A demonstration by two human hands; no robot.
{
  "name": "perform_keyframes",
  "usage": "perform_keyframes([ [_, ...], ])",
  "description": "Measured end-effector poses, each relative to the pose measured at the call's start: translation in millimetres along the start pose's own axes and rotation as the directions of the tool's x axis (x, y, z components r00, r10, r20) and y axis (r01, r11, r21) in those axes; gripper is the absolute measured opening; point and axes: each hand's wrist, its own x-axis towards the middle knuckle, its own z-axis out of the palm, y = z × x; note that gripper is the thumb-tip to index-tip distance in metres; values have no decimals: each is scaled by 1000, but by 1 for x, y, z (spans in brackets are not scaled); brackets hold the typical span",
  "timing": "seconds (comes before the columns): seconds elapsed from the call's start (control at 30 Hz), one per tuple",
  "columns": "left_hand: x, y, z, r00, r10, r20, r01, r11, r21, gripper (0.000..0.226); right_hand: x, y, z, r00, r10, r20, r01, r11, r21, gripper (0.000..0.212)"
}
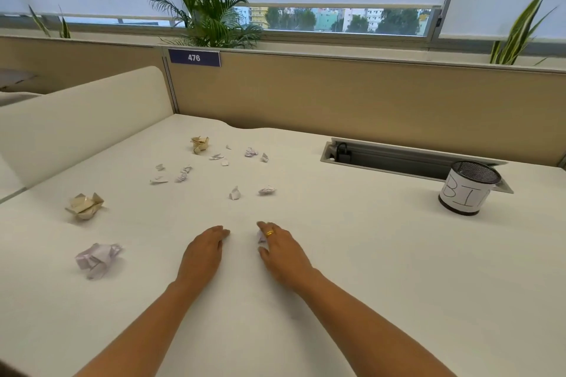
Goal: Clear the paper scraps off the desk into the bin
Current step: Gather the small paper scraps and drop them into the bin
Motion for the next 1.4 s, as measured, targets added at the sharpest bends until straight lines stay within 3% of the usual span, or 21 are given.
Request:
perform_keyframes([
  [0.13,-1,-2,0,999,-33,-17,33,999,-35,32,0,-8,5,995,-52,84,64,987,-144,45],
  [0.27,2,3,-2,999,-5,-45,3,999,-50,27,-3,-6,1,998,-38,43,46,981,-188,20],
  [0.4,4,25,0,997,26,-72,-38,986,-163,27,-10,9,-15,1000,-7,11,9,983,-185,21],
  [0.5,5,49,7,995,52,-80,-72,958,-279,33,-20,32,-31,998,43,-36,-48,987,-151,20],
  [0.77,18,126,40,990,120,69,-89,932,-351,12,-56,103,-83,939,271,-212,-293,953,-79,19],
  [0.93,35,196,62,969,209,130,-146,914,-378,4,-75,140,-127,826,426,-370,-430,900,76,21],
  [1.07,52,258,83,957,216,193,-96,866,-491,7,-82,169,-160,736,520,-433,-495,850,179,21],
  [1.4,92,375,128,921,195,336,89,737,-671,16,-76,230,-226,462,545,-699,-394,833,389,25],
])
